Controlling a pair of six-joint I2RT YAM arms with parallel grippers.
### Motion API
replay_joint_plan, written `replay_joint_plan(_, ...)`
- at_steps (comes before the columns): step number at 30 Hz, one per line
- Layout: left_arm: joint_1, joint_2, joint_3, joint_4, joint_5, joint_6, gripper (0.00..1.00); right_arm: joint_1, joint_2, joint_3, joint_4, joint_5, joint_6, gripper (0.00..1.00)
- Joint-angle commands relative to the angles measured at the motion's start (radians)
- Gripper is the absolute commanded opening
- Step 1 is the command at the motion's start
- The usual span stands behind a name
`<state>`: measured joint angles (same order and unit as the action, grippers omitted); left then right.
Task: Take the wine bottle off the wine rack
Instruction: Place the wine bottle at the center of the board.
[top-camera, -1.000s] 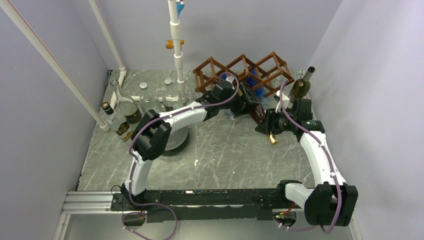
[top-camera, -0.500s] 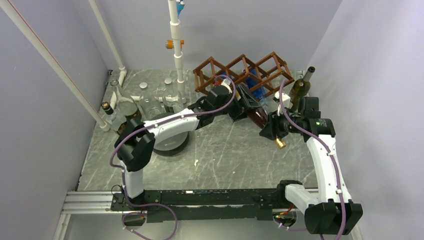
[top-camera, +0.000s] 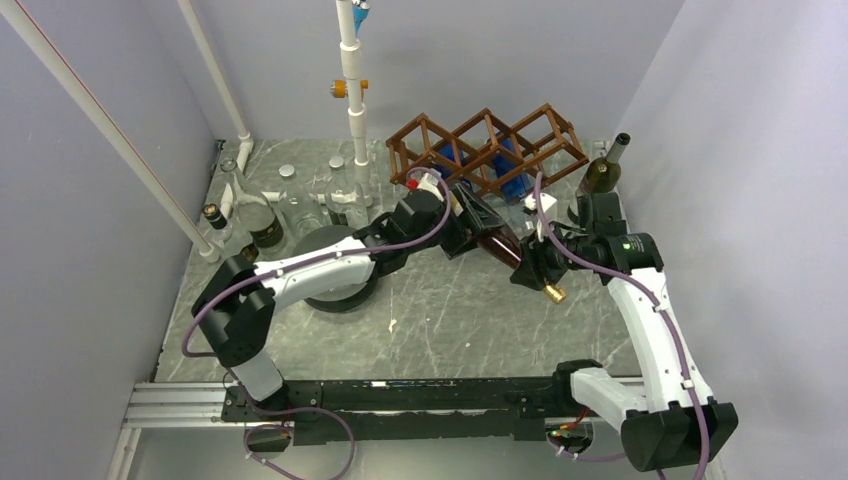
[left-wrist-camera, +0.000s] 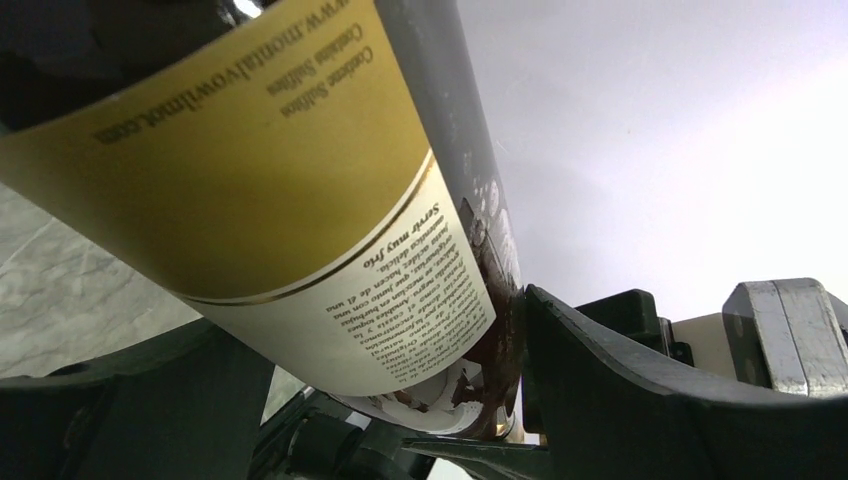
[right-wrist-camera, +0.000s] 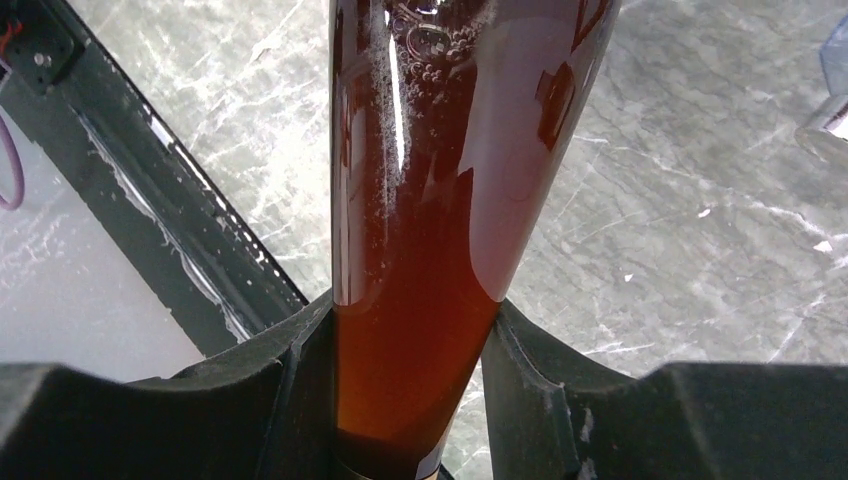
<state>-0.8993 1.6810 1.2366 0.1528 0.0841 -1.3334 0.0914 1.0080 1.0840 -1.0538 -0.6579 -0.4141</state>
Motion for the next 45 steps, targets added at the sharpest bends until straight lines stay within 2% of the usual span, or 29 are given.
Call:
replay_joint_plan(1, -0.022, -0.100, -0.039, 0.173, -0.081, 0.058, 0.88, 0.138, -0.014, 0.078, 0.052, -0.211, -0.102, 0.00)
replay_joint_plan(11, -0.043, -0.268, -0.310, 0.252, -0.188, -0.018, 0.89, 0.332, 0.078, 0.095, 0.060, -0.104, -0.115, 0.00)
replay_joint_plan(19, -0.051, -0.319, -0.458, 0.310, -0.210, -0.087, 0.90, 0.433, 0.151, 0.116, 0.049, -0.003, -0.128, 0.00)
replay_joint_plan(34, -0.078, -0.266, -0.621, 0.451, -0.194, -0.232, 0.92, 0.494, 0.244, 0.101, 0.077, 0.132, -0.122, 0.00)
replay_joint_plan(45, -0.110, -0.170, -0.676, 0.588, -0.202, -0.429, 0.95, 0.511, 0.282, 0.075, 0.129, 0.175, -0.078, 0.00)
